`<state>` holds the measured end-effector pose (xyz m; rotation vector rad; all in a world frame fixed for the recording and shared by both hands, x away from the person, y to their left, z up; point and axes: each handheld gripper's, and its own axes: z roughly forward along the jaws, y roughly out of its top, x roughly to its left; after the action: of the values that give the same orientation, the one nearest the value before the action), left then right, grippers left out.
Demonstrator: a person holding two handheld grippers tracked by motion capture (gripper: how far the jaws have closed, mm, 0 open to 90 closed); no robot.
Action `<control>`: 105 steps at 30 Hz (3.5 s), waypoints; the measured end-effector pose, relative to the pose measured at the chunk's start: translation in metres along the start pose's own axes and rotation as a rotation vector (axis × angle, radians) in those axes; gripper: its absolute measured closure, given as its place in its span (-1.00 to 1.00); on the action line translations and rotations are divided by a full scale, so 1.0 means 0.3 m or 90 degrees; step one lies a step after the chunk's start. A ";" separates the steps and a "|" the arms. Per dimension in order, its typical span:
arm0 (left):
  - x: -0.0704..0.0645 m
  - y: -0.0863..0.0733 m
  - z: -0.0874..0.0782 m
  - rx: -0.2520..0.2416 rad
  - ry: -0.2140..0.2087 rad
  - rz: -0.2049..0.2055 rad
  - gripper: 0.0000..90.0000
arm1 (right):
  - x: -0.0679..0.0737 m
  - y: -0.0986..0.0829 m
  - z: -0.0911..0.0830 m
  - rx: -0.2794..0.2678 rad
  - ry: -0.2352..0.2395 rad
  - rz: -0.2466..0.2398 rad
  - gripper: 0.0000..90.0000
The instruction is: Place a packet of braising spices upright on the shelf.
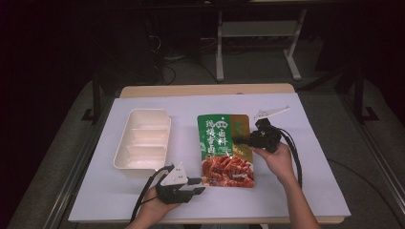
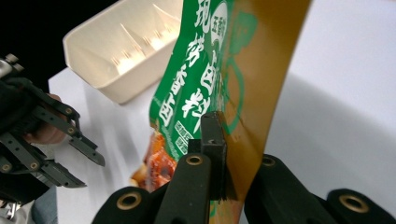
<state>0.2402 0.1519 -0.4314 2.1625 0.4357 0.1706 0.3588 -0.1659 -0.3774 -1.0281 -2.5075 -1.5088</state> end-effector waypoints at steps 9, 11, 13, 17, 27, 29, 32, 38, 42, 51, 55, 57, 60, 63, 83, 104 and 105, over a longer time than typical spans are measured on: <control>-0.037 -0.023 -0.046 -0.024 -0.001 -0.005 0.31 | 0.061 0.053 -0.031 -0.024 -0.011 -0.024 0.98; -0.040 -0.030 -0.056 -0.025 -0.003 -0.002 0.27 | 0.071 0.061 -0.034 -0.028 -0.013 -0.028 0.98; -0.041 -0.036 -0.066 -0.025 -0.004 0.004 0.24 | 0.079 0.071 -0.037 -0.031 -0.013 -0.033 0.98; -0.048 -0.045 -0.074 -0.037 -0.004 -0.005 0.16 | 0.098 0.089 -0.043 -0.039 -0.013 -0.037 0.98; -0.053 -0.069 -0.097 -0.044 0.001 -0.001 0.02 | 0.143 0.142 -0.036 -0.047 -0.025 -0.061 0.98; -0.055 -0.073 -0.101 -0.042 0.004 -0.001 -0.01 | 0.151 0.152 -0.034 -0.050 -0.027 -0.063 0.98; -0.058 -0.078 -0.100 -0.044 0.007 -0.001 -0.11 | 0.160 0.164 -0.030 -0.058 -0.028 -0.067 0.98; -0.059 -0.080 -0.105 -0.052 0.006 0.005 -0.25 | 0.173 0.185 -0.021 -0.063 -0.022 -0.068 0.98; -0.061 -0.080 -0.108 -0.051 0.005 0.008 -0.34 | 0.187 0.201 -0.018 -0.067 -0.021 -0.073 0.98; -0.062 -0.080 -0.111 -0.052 0.002 0.016 -0.38 | 0.215 0.243 0.001 -0.074 -0.013 -0.088 0.98; -0.059 -0.083 -0.112 -0.055 0.004 0.019 -0.38 | 0.234 0.266 0.016 -0.076 -0.007 -0.094 0.98; -0.059 -0.083 -0.115 -0.056 0.005 0.020 -0.39 | 0.241 0.278 0.023 -0.076 -0.004 -0.099 0.98; -0.059 -0.083 -0.117 -0.056 0.007 0.022 -0.39 | 0.254 0.296 0.034 -0.077 0.001 -0.104 0.99; -0.060 -0.083 -0.117 -0.056 0.007 0.026 -0.39 | 0.264 0.312 0.045 -0.080 0.005 -0.110 0.99; -0.063 -0.088 -0.117 -0.060 0.001 0.021 -0.40 | 0.326 0.406 0.158 -0.097 0.047 -0.135 0.98; -0.060 -0.101 -0.127 -0.056 0.006 0.026 -0.40 | 0.407 0.471 0.261 -0.126 0.098 -0.145 0.99; -0.061 -0.102 -0.127 -0.057 0.007 0.026 -0.40 | 0.410 0.472 0.269 -0.125 0.099 -0.148 0.98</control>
<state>0.2052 0.1905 -0.4328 2.0839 0.3833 0.2198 0.3648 0.0057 -0.2669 -0.6227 -2.4782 -1.8482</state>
